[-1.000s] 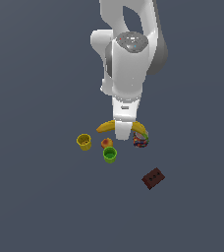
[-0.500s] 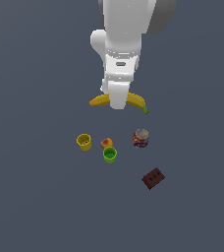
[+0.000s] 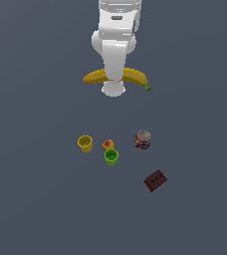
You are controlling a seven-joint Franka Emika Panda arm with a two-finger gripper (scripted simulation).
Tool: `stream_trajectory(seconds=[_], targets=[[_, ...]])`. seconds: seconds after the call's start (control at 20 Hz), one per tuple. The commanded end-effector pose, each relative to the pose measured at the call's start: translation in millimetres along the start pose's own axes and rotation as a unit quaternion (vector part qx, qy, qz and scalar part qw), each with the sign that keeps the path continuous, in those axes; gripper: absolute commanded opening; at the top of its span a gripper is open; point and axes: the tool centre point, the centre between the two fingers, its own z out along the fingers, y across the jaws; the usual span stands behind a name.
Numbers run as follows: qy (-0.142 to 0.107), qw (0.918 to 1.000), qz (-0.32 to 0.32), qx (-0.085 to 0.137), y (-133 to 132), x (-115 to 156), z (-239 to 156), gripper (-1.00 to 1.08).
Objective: Pick up a designated object from a clutter of objects.
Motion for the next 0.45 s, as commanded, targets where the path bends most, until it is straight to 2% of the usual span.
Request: stream_trajectory(seconds=[0.0,0.4], targets=[[0.0,1.0,0.0,0.0,-3,-3,-13,-1.0],[-0.001,1.0,0.001,0.0,-5,-6,-29,-1.0]])
